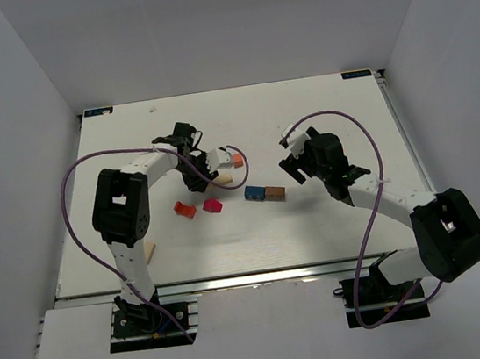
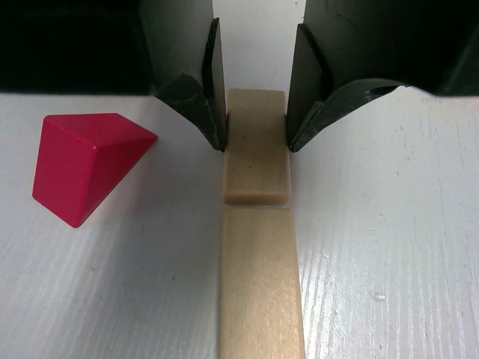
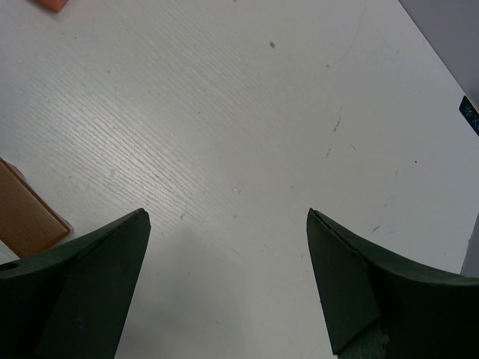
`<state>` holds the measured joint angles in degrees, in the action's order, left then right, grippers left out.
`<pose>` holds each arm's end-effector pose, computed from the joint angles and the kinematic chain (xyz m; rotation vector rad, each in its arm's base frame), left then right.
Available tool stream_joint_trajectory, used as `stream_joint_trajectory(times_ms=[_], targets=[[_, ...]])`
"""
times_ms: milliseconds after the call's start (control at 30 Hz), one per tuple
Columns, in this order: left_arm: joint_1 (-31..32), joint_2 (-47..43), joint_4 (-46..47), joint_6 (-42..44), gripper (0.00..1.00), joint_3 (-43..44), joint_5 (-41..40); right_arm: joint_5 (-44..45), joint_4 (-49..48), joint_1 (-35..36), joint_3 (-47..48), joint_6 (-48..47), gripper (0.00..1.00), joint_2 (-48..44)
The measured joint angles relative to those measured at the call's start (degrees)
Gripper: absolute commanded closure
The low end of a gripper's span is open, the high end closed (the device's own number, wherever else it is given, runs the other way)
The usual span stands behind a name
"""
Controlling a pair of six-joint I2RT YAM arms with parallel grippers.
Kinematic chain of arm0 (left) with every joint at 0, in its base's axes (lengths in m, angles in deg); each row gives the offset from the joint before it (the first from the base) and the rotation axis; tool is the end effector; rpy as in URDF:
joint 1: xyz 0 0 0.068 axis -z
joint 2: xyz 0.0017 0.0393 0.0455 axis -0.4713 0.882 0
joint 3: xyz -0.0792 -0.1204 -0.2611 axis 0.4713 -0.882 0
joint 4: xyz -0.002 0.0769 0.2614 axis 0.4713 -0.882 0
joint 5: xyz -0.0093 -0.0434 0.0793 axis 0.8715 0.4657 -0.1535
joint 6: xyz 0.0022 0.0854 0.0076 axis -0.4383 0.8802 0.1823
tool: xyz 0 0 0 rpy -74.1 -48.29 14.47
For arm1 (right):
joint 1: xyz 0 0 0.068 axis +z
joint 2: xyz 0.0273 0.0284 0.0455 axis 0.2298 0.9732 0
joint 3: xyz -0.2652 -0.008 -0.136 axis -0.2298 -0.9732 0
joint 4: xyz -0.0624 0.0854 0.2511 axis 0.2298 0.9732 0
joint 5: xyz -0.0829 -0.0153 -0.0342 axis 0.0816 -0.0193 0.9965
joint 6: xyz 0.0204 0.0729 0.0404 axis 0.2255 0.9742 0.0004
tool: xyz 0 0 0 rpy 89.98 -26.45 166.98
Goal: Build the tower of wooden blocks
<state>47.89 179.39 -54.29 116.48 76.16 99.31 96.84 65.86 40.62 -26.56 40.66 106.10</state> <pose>0.3908 -0.1680 0.1416 1.7946 2.1280 -0.3528 0.3032 0.1462 0.2274 -0.8411 1.7889 -0.1267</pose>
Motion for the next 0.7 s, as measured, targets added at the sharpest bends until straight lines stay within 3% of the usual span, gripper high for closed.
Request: stream_joint_trajectory(times_ms=[700], targets=[[0.8, -0.1, 0.7, -1.7, 0.88, -0.1, -0.9, -0.7, 0.4, 0.0, 0.0, 0.0, 0.11, 0.0]])
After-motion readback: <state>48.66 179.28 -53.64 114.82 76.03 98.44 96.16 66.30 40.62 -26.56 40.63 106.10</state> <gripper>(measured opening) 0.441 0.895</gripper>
